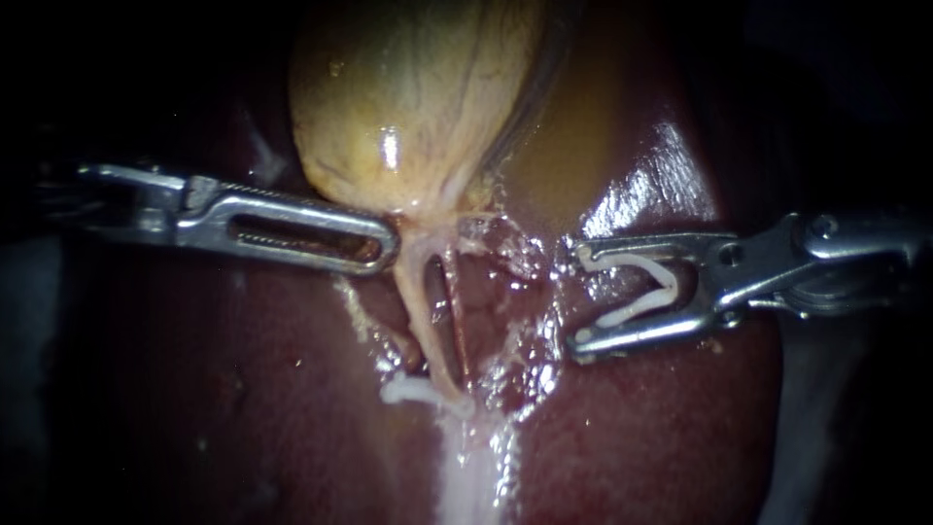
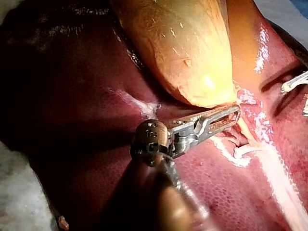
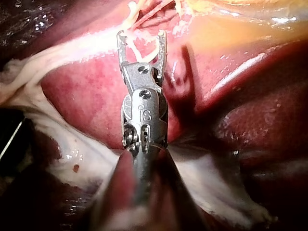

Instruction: Clipping second clip left tube

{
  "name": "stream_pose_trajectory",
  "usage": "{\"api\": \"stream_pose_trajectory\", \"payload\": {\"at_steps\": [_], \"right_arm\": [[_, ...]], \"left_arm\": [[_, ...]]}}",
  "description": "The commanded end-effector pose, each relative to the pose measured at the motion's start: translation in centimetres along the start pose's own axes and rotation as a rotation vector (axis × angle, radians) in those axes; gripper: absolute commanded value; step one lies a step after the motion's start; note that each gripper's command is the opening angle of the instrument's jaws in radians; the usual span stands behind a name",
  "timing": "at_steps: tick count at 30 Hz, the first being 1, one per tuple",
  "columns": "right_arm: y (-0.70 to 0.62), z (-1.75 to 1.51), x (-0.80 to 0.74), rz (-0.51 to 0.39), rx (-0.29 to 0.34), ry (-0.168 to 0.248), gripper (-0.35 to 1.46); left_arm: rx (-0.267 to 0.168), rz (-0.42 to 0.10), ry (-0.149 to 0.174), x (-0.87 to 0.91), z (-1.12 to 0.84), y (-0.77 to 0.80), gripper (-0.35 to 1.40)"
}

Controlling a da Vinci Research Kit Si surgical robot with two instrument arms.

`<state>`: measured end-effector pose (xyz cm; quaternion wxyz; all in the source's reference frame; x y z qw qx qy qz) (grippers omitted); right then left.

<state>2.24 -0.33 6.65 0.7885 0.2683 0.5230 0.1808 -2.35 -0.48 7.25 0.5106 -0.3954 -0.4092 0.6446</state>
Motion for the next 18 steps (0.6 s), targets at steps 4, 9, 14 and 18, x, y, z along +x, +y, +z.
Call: {"api": "stream_pose_trajectory", "payload": {"at_steps": [4,9,14,18], "right_arm": [[-0.04,0.10,0.01,0.000,-0.006,0.000,0.49],[-0.08,0.33,-0.02,-0.004,-0.006,0.000,0.49],[-0.12,0.66,-0.10,-0.013,0.005,-0.001,0.49],[-0.15,0.90,-0.17,-0.005,0.019,-0.002,0.49]], "left_arm": [[-0.002,-0.005,0.005,0.00,-0.03,0.05,-0.35],[-0.002,-0.005,0.005,-0.01,-0.02,0.07,-0.35],[-0.001,-0.005,0.006,-0.01,-0.01,0.07,-0.35],[-0.001,-0.004,0.006,-0.01,-0.01,0.07,-0.35]]}}
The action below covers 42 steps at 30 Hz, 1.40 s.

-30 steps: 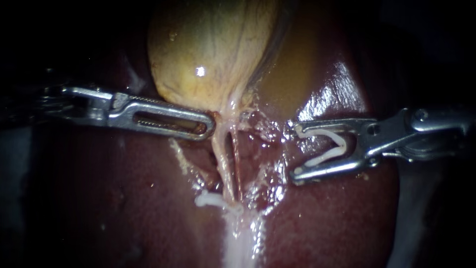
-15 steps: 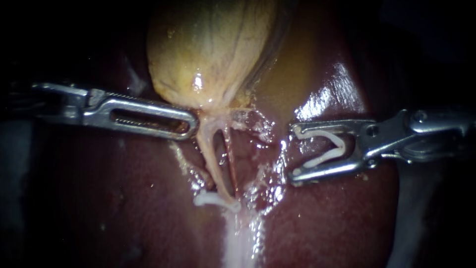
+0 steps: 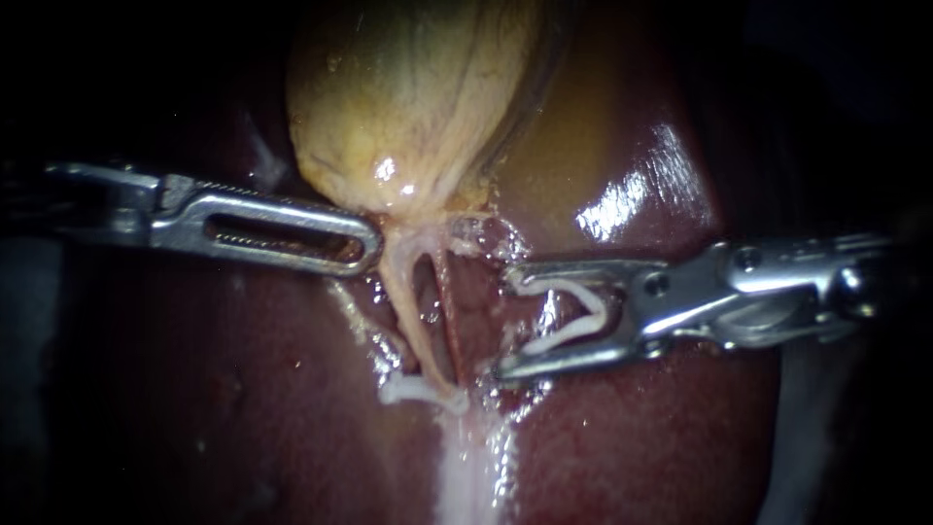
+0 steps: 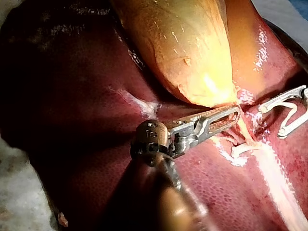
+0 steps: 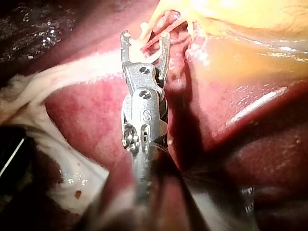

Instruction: Clipping second clip left tube

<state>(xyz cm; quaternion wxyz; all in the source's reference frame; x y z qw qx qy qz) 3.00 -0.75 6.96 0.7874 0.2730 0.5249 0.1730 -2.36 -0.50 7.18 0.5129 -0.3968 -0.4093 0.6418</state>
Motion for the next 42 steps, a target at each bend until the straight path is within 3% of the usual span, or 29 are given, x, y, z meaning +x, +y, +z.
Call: {"api": "stream_pose_trajectory", "payload": {"at_steps": [1,15,28,33,37,40,42], "right_arm": [[-0.01,0.05,-0.02,0.002,0.004,-0.001,0.49],[0.04,0.47,-0.22,0.021,0.008,0.001,0.49],[-0.03,0.95,-0.45,0.053,0.044,-0.007,0.49],[0.00,1.02,-0.47,0.076,0.040,-0.006,0.45],[0.03,0.99,-0.48,0.112,0.043,-0.005,0.28],[0.05,0.95,-0.49,0.135,0.046,-0.005,-0.09],[0.07,0.93,-0.49,0.166,0.047,-0.013,-0.24]], "left_arm": [[0.001,0.000,0.000,0.00,0.01,-0.01,-0.35],[0.001,0.006,0.001,-0.01,0.03,0.04,-0.35],[0.002,0.006,0.002,-0.01,0.04,0.04,-0.35],[0.002,0.006,0.002,-0.01,0.04,0.04,-0.35],[0.002,0.006,0.002,-0.01,0.04,0.04,-0.35],[0.002,0.006,0.002,-0.01,0.05,0.04,-0.35],[0.002,0.006,0.002,-0.01,0.05,0.04,-0.35]]}}
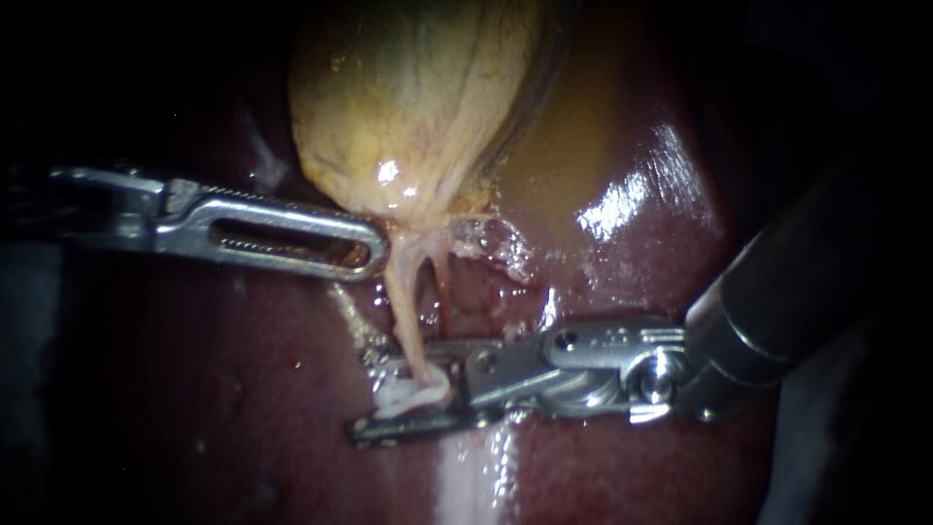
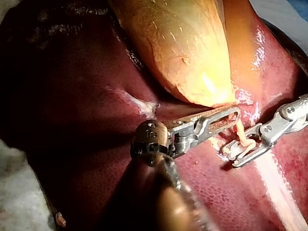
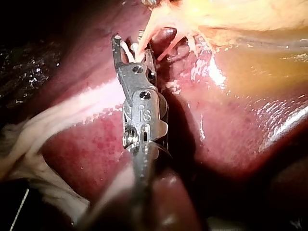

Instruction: Clipping second clip left tube

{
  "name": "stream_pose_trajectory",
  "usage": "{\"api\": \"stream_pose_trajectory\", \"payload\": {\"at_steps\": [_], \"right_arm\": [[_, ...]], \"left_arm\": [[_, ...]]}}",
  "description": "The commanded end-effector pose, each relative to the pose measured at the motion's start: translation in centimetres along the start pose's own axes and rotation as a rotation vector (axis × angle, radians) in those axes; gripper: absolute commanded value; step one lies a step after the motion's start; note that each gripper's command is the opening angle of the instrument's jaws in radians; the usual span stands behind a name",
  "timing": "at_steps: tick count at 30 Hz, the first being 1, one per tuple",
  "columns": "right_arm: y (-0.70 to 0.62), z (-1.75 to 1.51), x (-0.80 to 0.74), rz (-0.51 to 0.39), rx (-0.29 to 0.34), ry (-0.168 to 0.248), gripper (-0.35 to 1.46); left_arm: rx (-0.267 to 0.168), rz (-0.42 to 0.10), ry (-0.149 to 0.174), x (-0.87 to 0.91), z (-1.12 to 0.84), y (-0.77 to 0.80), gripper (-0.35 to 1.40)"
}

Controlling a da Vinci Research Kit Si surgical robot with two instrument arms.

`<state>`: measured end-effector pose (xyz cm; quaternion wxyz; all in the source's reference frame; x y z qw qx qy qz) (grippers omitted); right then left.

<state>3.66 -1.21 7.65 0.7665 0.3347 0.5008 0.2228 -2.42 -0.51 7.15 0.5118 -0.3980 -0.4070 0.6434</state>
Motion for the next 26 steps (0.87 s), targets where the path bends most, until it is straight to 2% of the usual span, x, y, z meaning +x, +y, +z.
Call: {"api": "stream_pose_trajectory", "payload": {"at_steps": [1,6,12,26], "right_arm": [[0.00,-0.01,0.00,0.008,0.000,-0.003,-0.32],[0.05,-0.06,-0.02,0.031,0.006,-0.007,-0.35],[0.05,-0.07,-0.02,0.032,0.008,-0.019,-0.35],[0.08,-0.08,-0.02,0.038,0.012,-0.020,-0.35]], "left_arm": [[0.000,0.000,0.000,0.00,0.00,-0.01,-0.35],[0.000,0.000,0.000,0.00,0.01,-0.02,-0.35],[-0.001,0.001,-0.001,0.01,0.00,-0.03,-0.35],[-0.001,0.001,-0.002,0.02,0.00,-0.07,-0.35]]}}
